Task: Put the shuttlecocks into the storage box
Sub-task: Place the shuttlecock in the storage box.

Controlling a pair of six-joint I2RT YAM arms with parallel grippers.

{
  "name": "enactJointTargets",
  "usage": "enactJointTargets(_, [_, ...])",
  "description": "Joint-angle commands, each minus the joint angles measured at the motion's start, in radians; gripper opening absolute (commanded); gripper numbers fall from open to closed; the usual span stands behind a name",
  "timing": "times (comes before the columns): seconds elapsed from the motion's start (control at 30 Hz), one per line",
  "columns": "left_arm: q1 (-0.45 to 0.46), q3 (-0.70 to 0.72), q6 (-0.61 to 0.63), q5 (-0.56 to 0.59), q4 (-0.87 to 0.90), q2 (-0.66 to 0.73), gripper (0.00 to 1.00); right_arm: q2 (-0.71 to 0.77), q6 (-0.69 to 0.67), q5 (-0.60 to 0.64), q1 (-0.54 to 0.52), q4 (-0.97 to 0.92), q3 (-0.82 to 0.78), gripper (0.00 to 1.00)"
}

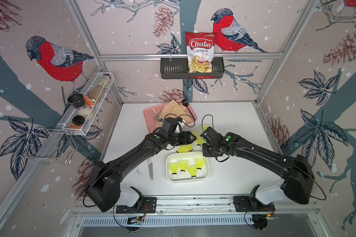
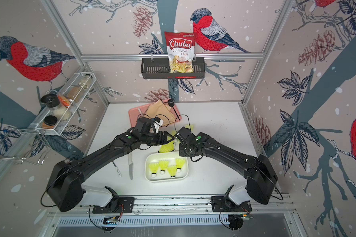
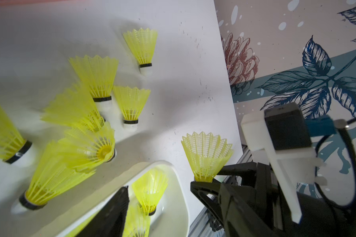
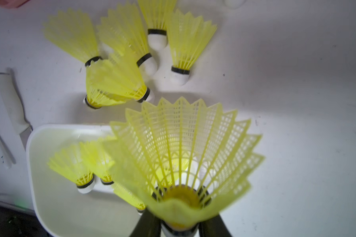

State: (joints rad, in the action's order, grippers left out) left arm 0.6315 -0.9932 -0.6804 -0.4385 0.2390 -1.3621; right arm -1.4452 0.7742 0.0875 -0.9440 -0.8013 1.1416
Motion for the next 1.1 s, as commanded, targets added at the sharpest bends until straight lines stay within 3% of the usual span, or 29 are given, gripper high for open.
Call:
enactJointTargets(0.0, [0.024, 0.05, 0.017, 0.036, 0.048, 0.066, 0.72, 0.018, 0.099, 0.004, -0.061, -0.044, -0.019, 0.23])
enactJointTargets(0.43, [0.086, 0.254, 0.008, 0.072, 0.1, 0.283, 0.7, 0.011, 0.25, 0.008, -0.262, -0.022, -0.091, 0.23])
enactJointTargets(1.07, [0.166, 0.35, -0.034, 0.116, 0.101, 0.363, 0.69, -0.057, 0.257, 0.042, -0.265, 0.007, -0.119, 0.26])
